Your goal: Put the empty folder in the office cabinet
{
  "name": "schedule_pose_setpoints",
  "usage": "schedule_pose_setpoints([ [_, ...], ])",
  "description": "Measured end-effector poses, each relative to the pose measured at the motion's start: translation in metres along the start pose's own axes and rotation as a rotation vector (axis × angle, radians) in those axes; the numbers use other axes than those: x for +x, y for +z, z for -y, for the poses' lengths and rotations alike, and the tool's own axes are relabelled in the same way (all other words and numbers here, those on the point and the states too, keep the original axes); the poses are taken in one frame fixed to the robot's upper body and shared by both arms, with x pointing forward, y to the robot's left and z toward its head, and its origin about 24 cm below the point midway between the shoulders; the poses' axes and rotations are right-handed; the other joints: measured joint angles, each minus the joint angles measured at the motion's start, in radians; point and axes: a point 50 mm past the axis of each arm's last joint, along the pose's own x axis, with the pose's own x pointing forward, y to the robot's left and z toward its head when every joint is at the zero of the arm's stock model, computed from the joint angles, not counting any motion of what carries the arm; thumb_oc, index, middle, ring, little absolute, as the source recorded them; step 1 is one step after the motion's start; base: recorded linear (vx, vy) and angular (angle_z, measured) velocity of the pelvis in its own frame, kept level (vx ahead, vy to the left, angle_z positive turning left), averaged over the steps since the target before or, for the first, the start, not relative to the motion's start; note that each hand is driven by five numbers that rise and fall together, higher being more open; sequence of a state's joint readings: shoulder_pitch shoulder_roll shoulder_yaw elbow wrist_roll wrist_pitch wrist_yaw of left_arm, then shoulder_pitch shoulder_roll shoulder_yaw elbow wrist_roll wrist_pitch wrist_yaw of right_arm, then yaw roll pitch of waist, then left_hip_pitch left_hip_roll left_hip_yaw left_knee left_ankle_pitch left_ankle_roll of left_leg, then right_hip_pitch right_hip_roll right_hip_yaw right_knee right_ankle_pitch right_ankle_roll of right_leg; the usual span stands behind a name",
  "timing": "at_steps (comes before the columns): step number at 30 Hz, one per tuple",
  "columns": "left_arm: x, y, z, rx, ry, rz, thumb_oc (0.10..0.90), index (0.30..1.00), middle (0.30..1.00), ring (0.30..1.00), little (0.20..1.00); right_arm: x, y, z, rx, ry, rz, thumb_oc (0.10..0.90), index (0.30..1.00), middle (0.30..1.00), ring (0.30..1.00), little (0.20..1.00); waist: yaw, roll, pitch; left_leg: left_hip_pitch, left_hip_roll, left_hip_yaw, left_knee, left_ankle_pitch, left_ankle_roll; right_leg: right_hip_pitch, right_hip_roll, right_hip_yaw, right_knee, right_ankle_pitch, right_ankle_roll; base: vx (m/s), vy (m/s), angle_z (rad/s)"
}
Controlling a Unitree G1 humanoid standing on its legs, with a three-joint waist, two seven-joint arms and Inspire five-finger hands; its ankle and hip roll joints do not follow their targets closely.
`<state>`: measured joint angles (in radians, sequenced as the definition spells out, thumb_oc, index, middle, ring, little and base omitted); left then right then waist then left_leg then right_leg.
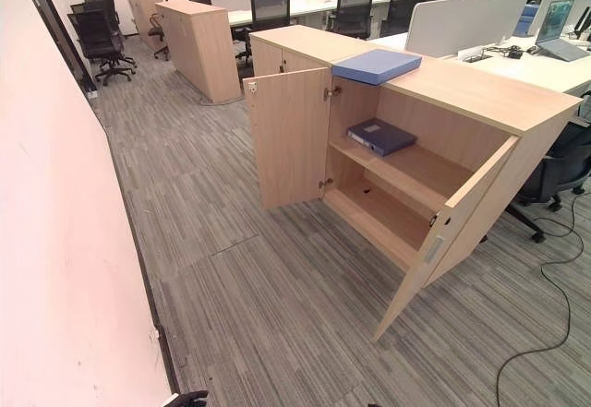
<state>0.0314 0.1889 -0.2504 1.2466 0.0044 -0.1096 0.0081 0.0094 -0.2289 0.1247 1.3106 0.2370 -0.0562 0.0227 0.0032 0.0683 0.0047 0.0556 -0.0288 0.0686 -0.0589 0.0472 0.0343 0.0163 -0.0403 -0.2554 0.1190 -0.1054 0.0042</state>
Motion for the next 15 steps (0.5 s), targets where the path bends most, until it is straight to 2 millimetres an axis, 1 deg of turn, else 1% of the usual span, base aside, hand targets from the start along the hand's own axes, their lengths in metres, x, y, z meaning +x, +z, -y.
schedule_pose_setpoints([
  [5,0.0001,-0.0002,0.0027,-0.012,-0.019,-0.002,0.8,0.9,0.9,0.9,0.9,-0.0002,0.0003,0.0034,0.0,-0.007,0.0,0.8,0.9,0.9,0.9,0.9,-0.002,0.007,0.005,0.001,0.001,0.0,-0.001,-0.002,-0.003,0.004,0.002,0.0,-0.008,0.001,0.001,0.0,0.0,0.0],
  [15,0.0002,-0.0023,0.0027,-0.012,-0.025,-0.022,0.8,0.9,0.9,0.9,0.9,0.0,0.0,0.0035,0.003,0.006,-0.016,0.8,0.9,0.9,0.9,0.9,-0.002,0.008,0.006,0.001,0.007,0.005,-0.001,-0.006,-0.009,0.004,0.01,0.003,-0.014,0.0,0.0,0.0,0.0,0.0],
])
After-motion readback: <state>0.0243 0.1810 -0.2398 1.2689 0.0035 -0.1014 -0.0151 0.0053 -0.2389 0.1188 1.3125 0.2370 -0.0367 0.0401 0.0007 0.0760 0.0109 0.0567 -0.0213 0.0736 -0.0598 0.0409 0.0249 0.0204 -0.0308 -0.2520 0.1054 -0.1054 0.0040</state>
